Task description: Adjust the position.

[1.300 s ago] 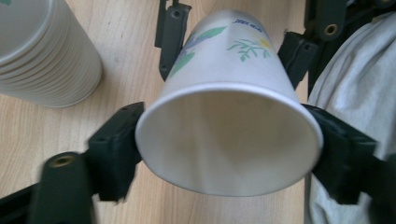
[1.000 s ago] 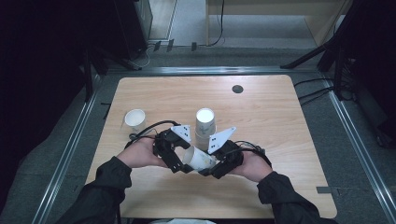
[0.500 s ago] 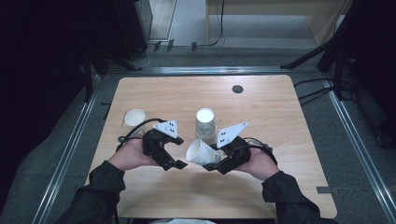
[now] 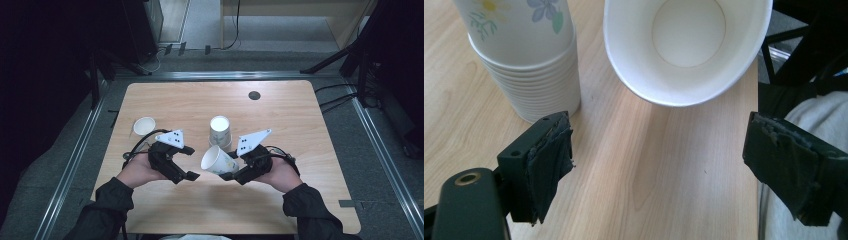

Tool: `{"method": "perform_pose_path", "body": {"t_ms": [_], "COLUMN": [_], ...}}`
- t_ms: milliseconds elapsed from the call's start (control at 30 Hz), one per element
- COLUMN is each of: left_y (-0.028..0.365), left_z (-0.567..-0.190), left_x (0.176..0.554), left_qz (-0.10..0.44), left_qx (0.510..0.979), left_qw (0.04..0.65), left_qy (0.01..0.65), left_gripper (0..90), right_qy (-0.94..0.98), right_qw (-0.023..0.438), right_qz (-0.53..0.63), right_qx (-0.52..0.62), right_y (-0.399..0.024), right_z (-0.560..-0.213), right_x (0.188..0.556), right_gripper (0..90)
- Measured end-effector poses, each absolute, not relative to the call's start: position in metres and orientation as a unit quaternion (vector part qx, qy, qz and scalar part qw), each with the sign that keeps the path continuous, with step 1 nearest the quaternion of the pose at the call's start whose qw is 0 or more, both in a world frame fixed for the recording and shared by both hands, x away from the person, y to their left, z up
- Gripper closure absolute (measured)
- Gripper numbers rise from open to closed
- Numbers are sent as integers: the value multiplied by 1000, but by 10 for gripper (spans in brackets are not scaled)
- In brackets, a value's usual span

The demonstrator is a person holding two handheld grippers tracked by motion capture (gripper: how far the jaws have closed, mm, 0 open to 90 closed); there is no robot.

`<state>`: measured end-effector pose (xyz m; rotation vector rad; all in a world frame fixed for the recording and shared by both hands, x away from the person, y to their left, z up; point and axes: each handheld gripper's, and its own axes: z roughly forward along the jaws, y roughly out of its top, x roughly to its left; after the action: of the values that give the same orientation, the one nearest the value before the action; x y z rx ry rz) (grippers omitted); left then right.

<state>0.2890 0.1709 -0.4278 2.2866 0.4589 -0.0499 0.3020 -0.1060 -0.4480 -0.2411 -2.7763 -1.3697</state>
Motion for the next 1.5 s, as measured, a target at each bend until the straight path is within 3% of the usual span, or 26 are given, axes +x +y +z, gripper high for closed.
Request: {"method": "perform_pose_path", "body": {"t_ms": [800,1333,1500], "left_y": [159,150,148], "left_z": [-426,-430,-432], "left_x": [289,288,288], "left_qz": [-51,-55,-53], "left_qx": [849,831,833], "left_qw": [488,514,512], "left_qy": [197,205,203], "left_gripper": [129,147,215], "right_qy": [-877,-868,-871], "right_qw": [36,59,64], "right_qz": [-472,-486,-481], "right_qx": [-80,-77,-73], "right_y": [-106,-101,-97], "right_z": [-445,-447,-449], "right_x": [303,303,302], "right_gripper": [345,345,345]}}
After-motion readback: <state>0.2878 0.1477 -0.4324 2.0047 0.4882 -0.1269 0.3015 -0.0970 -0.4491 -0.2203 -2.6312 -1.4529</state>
